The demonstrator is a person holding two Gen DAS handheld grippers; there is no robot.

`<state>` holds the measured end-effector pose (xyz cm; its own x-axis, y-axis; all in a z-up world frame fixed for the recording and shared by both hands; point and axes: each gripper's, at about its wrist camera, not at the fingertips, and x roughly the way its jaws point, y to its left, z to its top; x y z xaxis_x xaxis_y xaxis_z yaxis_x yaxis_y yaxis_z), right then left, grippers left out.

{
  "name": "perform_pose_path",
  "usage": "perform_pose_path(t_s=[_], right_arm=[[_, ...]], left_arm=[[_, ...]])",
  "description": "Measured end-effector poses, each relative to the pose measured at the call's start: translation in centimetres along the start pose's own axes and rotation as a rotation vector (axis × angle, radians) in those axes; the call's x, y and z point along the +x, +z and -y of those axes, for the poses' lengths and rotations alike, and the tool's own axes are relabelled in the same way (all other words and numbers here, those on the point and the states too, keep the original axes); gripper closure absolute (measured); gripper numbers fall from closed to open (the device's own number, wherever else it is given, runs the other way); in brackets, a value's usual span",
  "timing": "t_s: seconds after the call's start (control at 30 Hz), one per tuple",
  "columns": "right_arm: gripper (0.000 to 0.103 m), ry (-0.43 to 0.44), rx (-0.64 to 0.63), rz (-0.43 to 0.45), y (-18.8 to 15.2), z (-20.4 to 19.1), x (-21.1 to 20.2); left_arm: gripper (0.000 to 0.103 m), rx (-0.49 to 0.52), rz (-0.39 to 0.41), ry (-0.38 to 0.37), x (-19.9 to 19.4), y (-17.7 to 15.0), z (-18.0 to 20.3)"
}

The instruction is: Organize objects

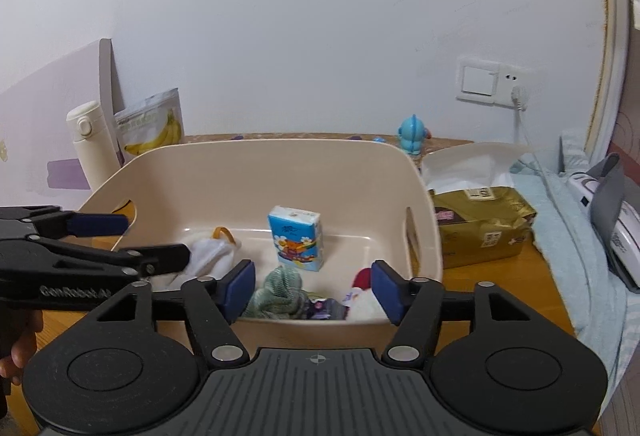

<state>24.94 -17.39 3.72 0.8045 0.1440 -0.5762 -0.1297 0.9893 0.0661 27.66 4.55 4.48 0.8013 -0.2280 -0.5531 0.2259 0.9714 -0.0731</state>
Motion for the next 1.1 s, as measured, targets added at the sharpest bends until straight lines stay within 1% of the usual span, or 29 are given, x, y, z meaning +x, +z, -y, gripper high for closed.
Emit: perform_pose_path(t_s=[0.13,0.27,0.3,0.33,0.4,0.6,0.77,0.9,1.1], right_arm=[[0.024,0.001,0.013,0.021,-0.2,0.5,-1.2],[0.023,-0.003,0.010,0.031,-0.3,0.4,-2.1],[0.021,-0.003,0.010,0.034,-0.3,0.3,-2.3],[0.016,-0.004,0.011,0.035,-0.4,0.2,-2.5],[0.013,-0.004,0.018,0.035,-0.5,0.2,-3.0],[0.012,-0.010,0.027,0.047,-1.2,0.3,-4.6],[0.007,-0.019,0.032,0.049,-2.0,0.3,-5.9],[0.006,-0.025,0.035,0.043,-2.7,0.3,-6.7],[0.004,-0.024,0.036,0.047,-3.8,0.0,-8.0]], left_arm=[[0.017,0.006,0.010,0.028,-0.9,-0.1,0.1],[0.017,0.013,0.020,0.038,-1.9,-0.3,0.4],[0.017,0.013,0.024,0.038,-2.3,-0.4,0.5],[0.017,0.013,0.026,0.039,-2.5,-0.5,0.6],[0.017,0.010,0.031,0.042,-3.1,-0.6,0.7],[0.016,-0.016,0.033,0.051,-4.8,-1.2,0.9],[0.016,-0.042,0.035,0.059,-6.3,-1.9,1.0],[0.016,-0.041,0.041,0.087,-7.6,-2.3,1.4],[0.014,-0.040,0.032,0.096,-9.4,-3.4,1.7]])
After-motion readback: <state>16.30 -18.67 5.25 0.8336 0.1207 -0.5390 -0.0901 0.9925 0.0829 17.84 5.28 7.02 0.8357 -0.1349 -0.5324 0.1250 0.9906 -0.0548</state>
